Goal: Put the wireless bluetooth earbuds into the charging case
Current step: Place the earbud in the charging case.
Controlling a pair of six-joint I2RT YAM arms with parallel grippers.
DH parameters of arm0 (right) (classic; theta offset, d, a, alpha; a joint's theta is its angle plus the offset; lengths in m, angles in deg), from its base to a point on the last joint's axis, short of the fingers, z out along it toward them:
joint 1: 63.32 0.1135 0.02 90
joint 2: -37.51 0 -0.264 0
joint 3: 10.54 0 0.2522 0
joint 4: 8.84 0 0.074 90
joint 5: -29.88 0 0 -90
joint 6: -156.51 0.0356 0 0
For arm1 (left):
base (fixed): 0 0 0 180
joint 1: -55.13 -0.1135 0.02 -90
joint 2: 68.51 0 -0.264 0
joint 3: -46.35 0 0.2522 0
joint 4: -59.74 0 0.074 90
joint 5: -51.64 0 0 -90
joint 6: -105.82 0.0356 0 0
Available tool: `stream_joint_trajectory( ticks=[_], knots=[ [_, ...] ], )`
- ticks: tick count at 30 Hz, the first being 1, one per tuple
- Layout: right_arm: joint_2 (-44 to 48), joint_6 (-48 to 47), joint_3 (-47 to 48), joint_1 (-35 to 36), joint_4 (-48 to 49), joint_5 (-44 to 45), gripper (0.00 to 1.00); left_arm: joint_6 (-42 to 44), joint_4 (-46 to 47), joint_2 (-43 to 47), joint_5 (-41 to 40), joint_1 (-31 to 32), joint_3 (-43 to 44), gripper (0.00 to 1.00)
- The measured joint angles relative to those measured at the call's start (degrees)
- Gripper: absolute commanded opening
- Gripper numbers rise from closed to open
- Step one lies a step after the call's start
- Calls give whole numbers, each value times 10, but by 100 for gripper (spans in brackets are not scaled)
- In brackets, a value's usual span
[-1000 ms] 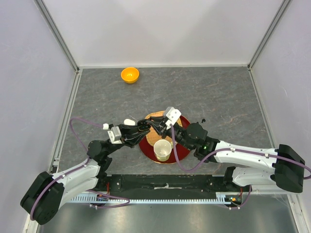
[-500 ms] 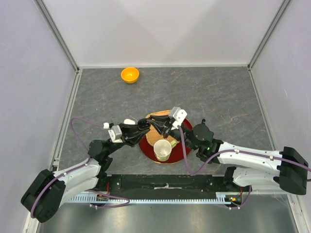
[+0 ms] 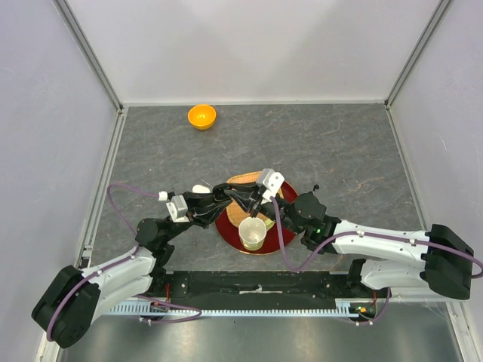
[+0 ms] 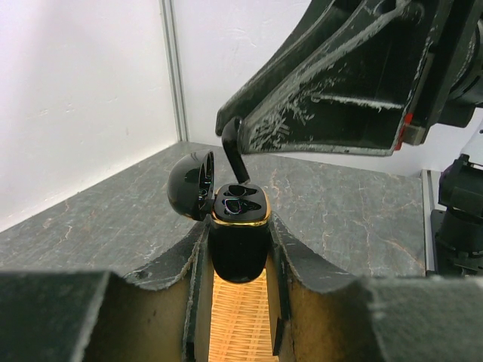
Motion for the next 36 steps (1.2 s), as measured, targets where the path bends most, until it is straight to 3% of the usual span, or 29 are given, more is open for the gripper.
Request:
stream_joint_trajectory(
  ticks=[22, 36],
  knots=[
    [-23, -30, -12, 1, 34, 15, 0, 0, -7, 6, -1, 0, 0, 2],
    [-16, -38, -8, 0, -1, 9, 0, 0, -23, 10, -1, 0, 0, 2]
  ],
)
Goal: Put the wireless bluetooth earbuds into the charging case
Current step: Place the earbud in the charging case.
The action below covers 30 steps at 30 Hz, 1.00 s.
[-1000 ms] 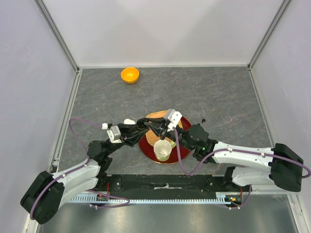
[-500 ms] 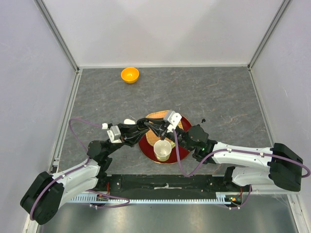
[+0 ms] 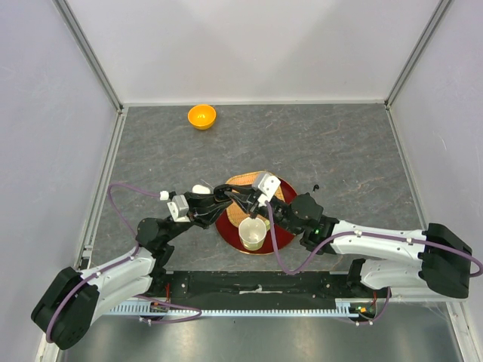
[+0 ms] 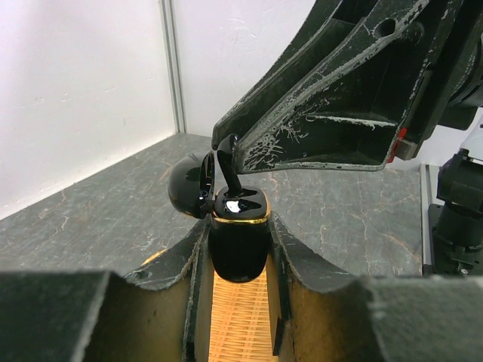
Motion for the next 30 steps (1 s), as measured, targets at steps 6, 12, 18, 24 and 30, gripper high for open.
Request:
stream_joint_trajectory(
  ticks=[6, 12, 18, 24, 30],
  knots=[
    [7, 0, 3, 0, -18, 0, 0, 0, 0, 3, 0, 0, -3, 2],
    [8, 10, 16, 0, -40, -2, 0, 0, 0, 8, 0, 0, -3, 2],
    [8, 25, 31, 0, -71, -2, 0, 0, 1, 9, -3, 0, -6, 2],
    [8, 31, 37, 0, -90, -1, 0, 0, 1, 12, -9, 1, -12, 2],
    [8, 31, 38, 0, -92, 0, 0, 0, 1, 15, -12, 3, -14, 2]
  ],
)
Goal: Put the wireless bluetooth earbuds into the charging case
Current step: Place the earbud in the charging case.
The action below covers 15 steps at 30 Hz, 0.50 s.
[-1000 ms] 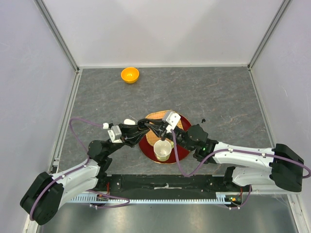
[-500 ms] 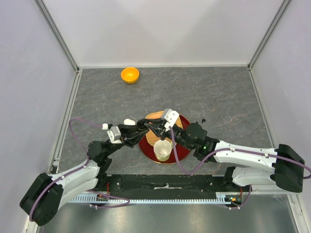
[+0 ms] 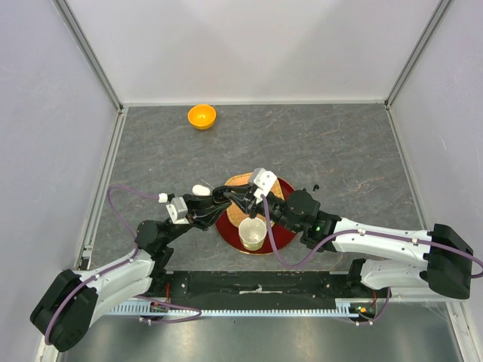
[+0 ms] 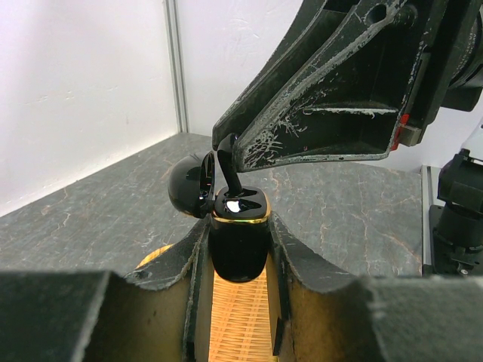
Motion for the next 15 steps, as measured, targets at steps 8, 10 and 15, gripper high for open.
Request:
stream_joint_trajectory(
  ticks=[8, 10, 15],
  knots=[
    [0, 0, 0, 0, -1, -9, 0, 0, 0, 0, 0, 0, 0, 2],
    [0, 0, 0, 0, 0, -8, 0, 0, 0, 0, 0, 0, 0, 2],
    [0, 0, 0, 0, 2, 6, 0, 0, 0, 0, 2, 0, 0, 2]
  ],
)
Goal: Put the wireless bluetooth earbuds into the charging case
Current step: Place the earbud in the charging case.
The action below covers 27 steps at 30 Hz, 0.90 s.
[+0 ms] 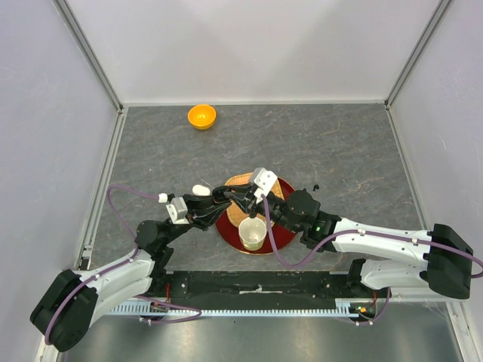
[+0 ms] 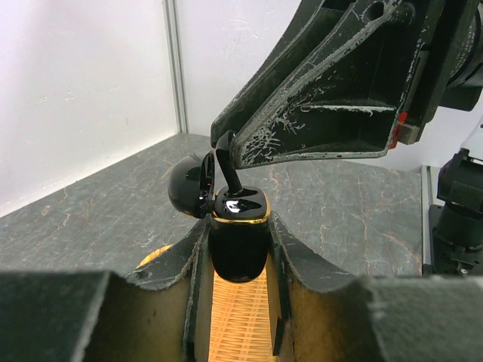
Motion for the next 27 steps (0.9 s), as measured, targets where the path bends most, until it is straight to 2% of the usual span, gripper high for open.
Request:
stream_joint_trajectory(
  ticks=[18, 27],
  knots=[
    [-2, 25, -2, 1, 7, 8, 0, 0, 2, 0, 7, 0, 0, 2],
    [-4, 31, -28, 1, 53, 7, 0, 0, -2, 0, 10, 0, 0, 2]
  ],
)
